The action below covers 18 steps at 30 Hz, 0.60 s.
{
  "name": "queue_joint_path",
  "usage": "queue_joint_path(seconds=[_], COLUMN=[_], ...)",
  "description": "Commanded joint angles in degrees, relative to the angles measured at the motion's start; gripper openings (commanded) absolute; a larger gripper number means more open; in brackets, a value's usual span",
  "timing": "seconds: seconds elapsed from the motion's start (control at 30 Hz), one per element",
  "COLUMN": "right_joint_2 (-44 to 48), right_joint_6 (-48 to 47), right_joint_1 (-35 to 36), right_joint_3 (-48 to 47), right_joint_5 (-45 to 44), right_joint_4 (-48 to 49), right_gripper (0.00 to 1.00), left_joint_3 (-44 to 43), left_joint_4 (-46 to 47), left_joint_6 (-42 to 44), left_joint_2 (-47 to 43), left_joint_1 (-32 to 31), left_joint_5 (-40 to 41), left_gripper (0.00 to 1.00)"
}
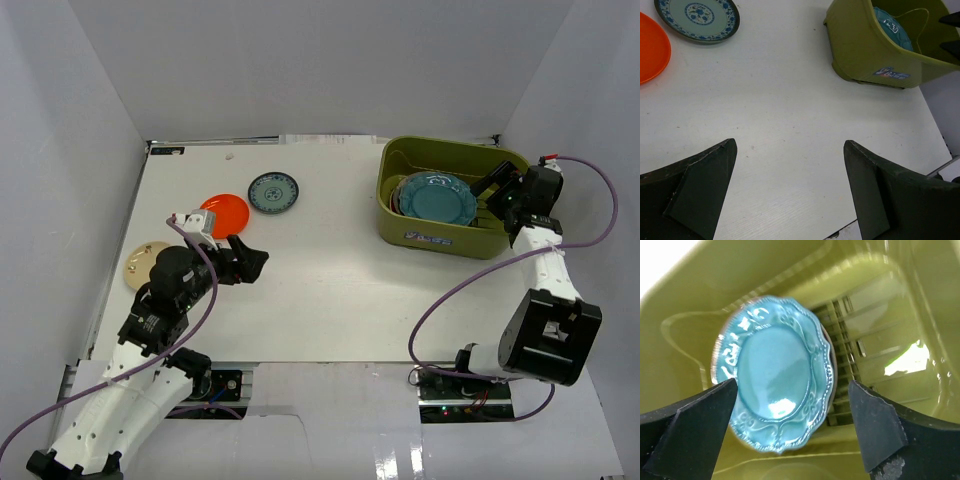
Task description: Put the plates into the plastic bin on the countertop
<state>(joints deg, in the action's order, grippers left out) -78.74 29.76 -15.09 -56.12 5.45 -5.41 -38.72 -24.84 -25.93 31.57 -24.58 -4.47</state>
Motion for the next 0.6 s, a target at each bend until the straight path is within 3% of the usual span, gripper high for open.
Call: queue_joint_path(seconds=[0.0, 0.1, 0.17, 0.23, 0.33, 0.43, 0.57], right_joint_2=[6.8, 11.1, 13.6, 17.2, 19.4, 16.0, 6.6], right_joint_6=[-1.2, -1.0, -1.0, -1.7, -2.2, -2.9, -5.6], right_joint_1=[0.5, 3.0, 7.3, 14.7, 27.6, 38.5, 49.2], right_joint_3=[-3.7, -3.0, -0.8, 1.3, 5.1, 5.0, 0.3], right_joint_5=[-1.2, 0.0, 0.1, -2.4, -4.8, -6.9, -11.1], right_joint_4=[0.7, 1.5, 2.6, 5.0, 10.6, 12.1, 13.3], right_gripper=[0.98, 0.98, 1.00, 0.95, 0.79, 0.58, 0.51], left_joint_3=[0.1, 0.0, -0.3, -0.5, 0.1, 0.9, 1.1], left_joint_4=[0.8, 0.5, -0.2, -0.1, 2.5, 6.0, 10.2], left_joint_6=[-0.2, -1.2, -3.5, -6.0, -11.6, -17.6, -22.7], left_joint_2=[0.7, 2.6, 5.2, 6.9, 10.4, 15.2, 22.4], left_joint_1=[0.3, 0.8, 1.5, 1.4, 1.5, 1.6, 3.6], left_joint_5=[1.7, 3.6, 6.4, 8.2, 11.8, 16.9, 24.4], left_gripper=[0.98, 0.98, 0.98, 0.97, 0.94, 0.91, 0.89])
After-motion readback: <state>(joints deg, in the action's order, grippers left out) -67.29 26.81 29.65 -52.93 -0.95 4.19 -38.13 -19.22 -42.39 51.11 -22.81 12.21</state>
